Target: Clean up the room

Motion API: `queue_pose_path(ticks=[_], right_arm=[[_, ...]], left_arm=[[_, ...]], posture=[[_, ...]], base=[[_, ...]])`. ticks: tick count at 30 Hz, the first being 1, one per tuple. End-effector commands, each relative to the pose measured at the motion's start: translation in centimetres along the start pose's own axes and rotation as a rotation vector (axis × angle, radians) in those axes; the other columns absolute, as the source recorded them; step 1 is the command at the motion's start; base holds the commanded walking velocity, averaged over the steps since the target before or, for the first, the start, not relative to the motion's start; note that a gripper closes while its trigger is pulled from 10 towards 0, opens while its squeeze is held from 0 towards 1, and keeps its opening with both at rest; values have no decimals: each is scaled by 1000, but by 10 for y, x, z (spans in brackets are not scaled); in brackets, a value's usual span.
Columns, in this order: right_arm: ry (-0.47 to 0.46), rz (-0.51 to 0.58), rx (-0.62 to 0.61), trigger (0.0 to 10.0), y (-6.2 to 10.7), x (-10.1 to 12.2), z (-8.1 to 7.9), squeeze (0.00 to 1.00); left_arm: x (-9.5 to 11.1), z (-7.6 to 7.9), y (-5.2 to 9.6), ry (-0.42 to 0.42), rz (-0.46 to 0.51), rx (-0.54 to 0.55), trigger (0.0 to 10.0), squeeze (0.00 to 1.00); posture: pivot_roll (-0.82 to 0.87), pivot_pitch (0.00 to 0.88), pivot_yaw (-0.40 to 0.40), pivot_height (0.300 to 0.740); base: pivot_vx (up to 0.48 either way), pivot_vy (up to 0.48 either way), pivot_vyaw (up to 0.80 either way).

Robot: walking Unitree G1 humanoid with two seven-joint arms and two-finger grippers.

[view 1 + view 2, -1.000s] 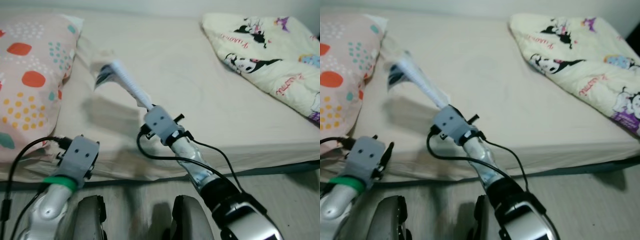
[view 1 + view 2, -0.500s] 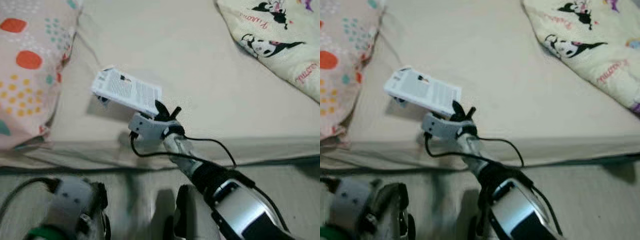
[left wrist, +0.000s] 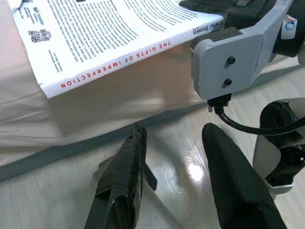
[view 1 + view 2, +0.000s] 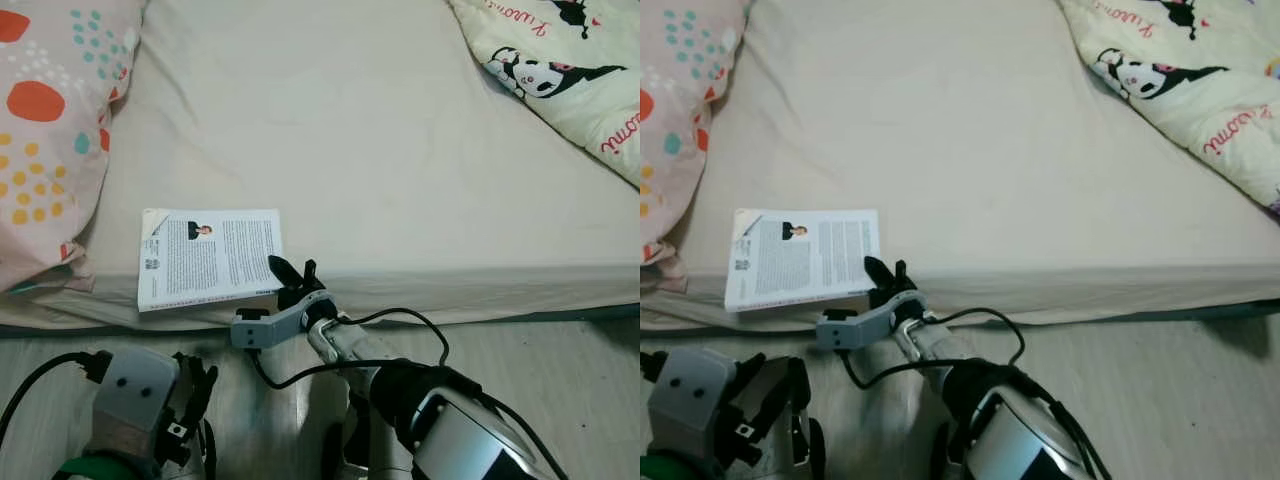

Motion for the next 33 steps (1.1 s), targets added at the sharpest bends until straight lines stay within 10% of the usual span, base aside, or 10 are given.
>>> queue_pose_path(ticks=[1, 9, 29, 30, 33], right_arm=[[-58, -47, 114, 10000, 10, -3, -25, 0], [-249, -235, 58, 10000, 0, -20, -6, 0], [-169, -185, -34, 10000, -7, -13, 13, 0], [-186, -196, -56, 10000, -8, -16, 16, 1000], [-219, -218, -106, 10000, -9, -22, 25, 1000]], left_arm=[[-3, 1, 0, 17, -24, -1, 10000, 0], [4, 2, -5, 22, -3, 7, 10000, 0], [7, 5, 0, 43, -8, 46, 10000, 0], [7, 4, 0, 44, -7, 51, 10000, 0], [7, 4, -1, 46, -8, 56, 10000, 0]], posture=[[278, 417, -74, 575], [297, 422, -77, 575], [358, 441, -95, 575], [359, 440, -96, 575], [354, 434, -96, 575]], base=[[0, 0, 0], [0, 0, 0], [0, 0, 0], [0, 0, 0], [0, 0, 0]])
Point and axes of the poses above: a point about 5 cm out from each wrist's last joint towards the gripper, its own y axis pointing back from the gripper into the wrist, its own x axis along the axis of the wrist's last joint, z = x × y, the point moved 3 cm from there along -y, pointing out of the wrist towards the gripper, and after that the axes turned 5 degrees about y, right-handed, at the moved point
